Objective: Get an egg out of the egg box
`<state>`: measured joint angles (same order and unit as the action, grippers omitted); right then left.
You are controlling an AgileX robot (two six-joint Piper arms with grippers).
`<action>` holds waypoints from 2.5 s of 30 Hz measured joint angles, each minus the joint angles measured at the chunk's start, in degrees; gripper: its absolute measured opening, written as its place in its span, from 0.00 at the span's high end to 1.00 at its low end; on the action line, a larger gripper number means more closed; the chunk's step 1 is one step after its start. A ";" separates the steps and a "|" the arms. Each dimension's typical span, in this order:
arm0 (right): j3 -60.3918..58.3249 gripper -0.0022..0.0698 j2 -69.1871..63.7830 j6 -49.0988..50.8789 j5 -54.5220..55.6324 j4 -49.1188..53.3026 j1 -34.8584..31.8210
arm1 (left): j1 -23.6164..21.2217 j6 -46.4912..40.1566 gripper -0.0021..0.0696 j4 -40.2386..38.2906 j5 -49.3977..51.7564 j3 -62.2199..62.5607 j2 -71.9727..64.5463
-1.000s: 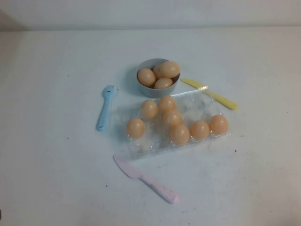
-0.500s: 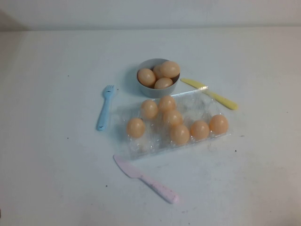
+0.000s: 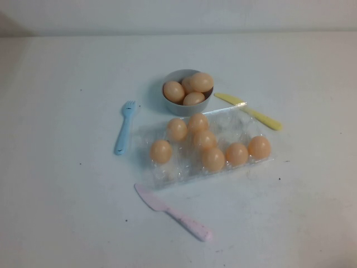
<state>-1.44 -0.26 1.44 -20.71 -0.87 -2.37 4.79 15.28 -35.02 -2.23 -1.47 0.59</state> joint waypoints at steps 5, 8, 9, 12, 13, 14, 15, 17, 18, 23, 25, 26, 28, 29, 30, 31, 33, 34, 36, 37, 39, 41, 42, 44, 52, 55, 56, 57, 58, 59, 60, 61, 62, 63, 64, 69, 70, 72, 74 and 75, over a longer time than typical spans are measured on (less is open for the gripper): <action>0.00 0.99 0.00 0.00 0.00 0.00 0.00 | 0.00 0.37 0.98 -0.56 -0.83 0.00 0.00; 0.00 0.99 0.00 0.00 0.00 0.00 0.00 | 0.00 1.08 0.98 -0.87 -0.72 0.00 0.00; 0.00 0.99 0.00 0.00 0.00 0.00 0.00 | 0.00 1.44 0.98 -1.02 -0.13 0.00 0.00; 0.00 0.99 0.00 0.00 0.00 0.00 0.00 | 0.00 0.18 0.98 -0.34 7.68 2.30 -0.13; 0.00 0.99 0.00 0.00 0.00 0.00 0.00 | 0.00 -1.61 0.98 0.40 10.68 4.03 -0.76; 0.00 0.99 0.00 0.00 0.00 0.00 0.00 | 0.00 -3.90 0.98 1.13 13.24 6.08 -1.84; 0.00 0.99 0.00 0.00 0.00 0.00 0.00 | 0.00 -6.61 0.98 1.61 15.02 7.83 -2.94; 0.00 0.99 0.00 0.00 0.00 0.00 0.00 | 0.00 -12.73 0.98 2.14 18.26 12.45 -6.36; 0.00 0.99 0.00 0.00 0.00 0.00 0.00 | 0.00 -15.28 0.98 2.22 19.28 14.33 -7.97; 0.00 0.99 0.00 0.00 0.00 0.00 0.00 | 0.00 -29.80 0.98 2.79 24.10 25.94 -19.62; 0.00 0.99 0.00 0.00 0.00 0.00 0.00 | 0.00 -32.52 0.98 2.82 25.10 29.60 -25.30; 0.00 0.99 0.00 0.00 0.00 0.00 0.00 | 0.00 -33.59 0.98 2.82 25.55 31.57 -28.27; 0.00 0.99 0.00 0.00 0.00 0.00 0.00 | 0.00 -35.47 0.98 2.91 26.71 35.33 -34.19; 0.00 0.99 0.00 0.00 0.00 0.00 0.00 | 0.00 -36.23 0.98 3.06 27.22 36.78 -36.50; 0.00 0.99 0.00 0.00 0.00 0.00 0.00 | 0.22 -36.87 0.98 3.58 27.70 38.42 -38.77; 0.00 0.99 0.00 0.00 0.00 0.00 0.00 | 0.88 -37.66 0.98 4.11 27.97 39.93 -41.52; 0.00 0.99 0.00 0.00 0.00 0.00 0.00 | 3.71 -38.55 0.98 5.99 28.37 42.65 -46.75; 0.00 0.99 0.00 0.00 0.00 0.00 0.00 | 5.27 -38.66 0.98 7.11 28.36 43.64 -49.24; 0.00 0.99 0.00 0.00 0.00 0.00 0.00 | 9.44 -38.89 0.98 10.37 28.78 45.94 -53.84; 0.00 0.99 0.00 0.00 0.00 0.00 0.00 | 11.47 -38.89 0.98 11.89 28.96 46.88 -55.55; 0.00 0.99 0.00 0.00 0.00 0.00 0.00 | 14.52 -38.89 0.98 14.14 29.30 49.09 -59.28; 0.00 0.99 0.00 0.00 0.00 0.00 0.00 | 17.10 -37.91 0.98 16.52 29.80 52.33 -63.81; 0.00 0.99 0.00 0.00 0.00 0.00 0.00 | 17.59 -37.52 0.98 17.18 30.06 53.64 -65.46; 0.00 0.99 0.00 0.00 0.00 0.00 0.00 | 18.88 -35.98 0.98 19.50 31.63 57.26 -69.60; 0.00 0.99 0.00 0.00 0.00 0.00 0.00 | 21.78 -33.89 0.98 28.12 46.69 72.03 -84.70; 0.00 0.99 0.00 0.00 0.00 0.00 0.00 | 22.70 -35.47 0.98 29.85 52.37 76.52 -89.90; 0.00 0.99 0.00 0.00 0.00 0.00 0.00 | 22.98 -36.04 0.98 30.15 54.10 78.02 -91.48; 0.00 0.99 0.00 0.00 0.00 0.00 0.00 | 23.14 -36.51 0.97 30.37 55.58 79.53 -92.97; 0.00 0.99 0.00 0.00 0.00 0.00 0.00 | 23.40 -37.10 0.97 30.50 56.76 80.73 -94.14; 0.00 0.99 0.00 0.00 0.00 0.00 0.00 | 23.47 -37.57 0.95 30.61 58.28 82.21 -95.58; 0.00 0.99 0.00 0.00 0.00 0.00 0.00 | 23.57 -37.96 0.92 30.74 59.69 83.63 -97.05; 0.00 0.99 0.00 0.00 0.00 0.00 0.00 | 23.70 -38.10 0.88 31.04 60.73 84.91 -98.18; 0.00 0.99 0.00 0.00 0.00 0.00 0.00 | 23.82 -38.24 0.82 31.56 61.81 86.02 -99.55; 0.00 0.99 0.00 0.00 0.00 0.00 0.00 | 23.92 -38.37 0.75 31.80 62.66 86.95 -100.90; 0.00 0.99 0.00 0.00 0.00 0.00 0.00 | 24.06 -38.46 0.68 31.90 63.07 87.52 -102.15; 0.00 0.99 0.00 0.00 0.00 0.00 0.00 | 25.13 -38.61 0.27 35.02 62.39 88.45 -106.24; 0.00 0.99 0.00 0.00 0.00 0.00 0.00 | 25.38 -38.83 0.23 35.49 62.12 88.45 -106.76; 0.00 0.99 0.00 0.00 0.00 0.00 0.00 | 26.05 -39.97 0.19 35.89 61.36 88.57 -107.94; 0.00 0.99 0.00 0.00 0.00 0.00 0.00 | 26.55 -41.24 0.17 35.63 60.33 88.57 -108.81; 0.00 0.99 0.00 0.00 0.00 0.00 0.00 | 26.80 -41.95 0.16 35.02 59.67 88.57 -109.14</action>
<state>-1.44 -0.26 1.44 -20.71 -0.87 -2.37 31.59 -26.67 0.00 57.43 87.10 -108.55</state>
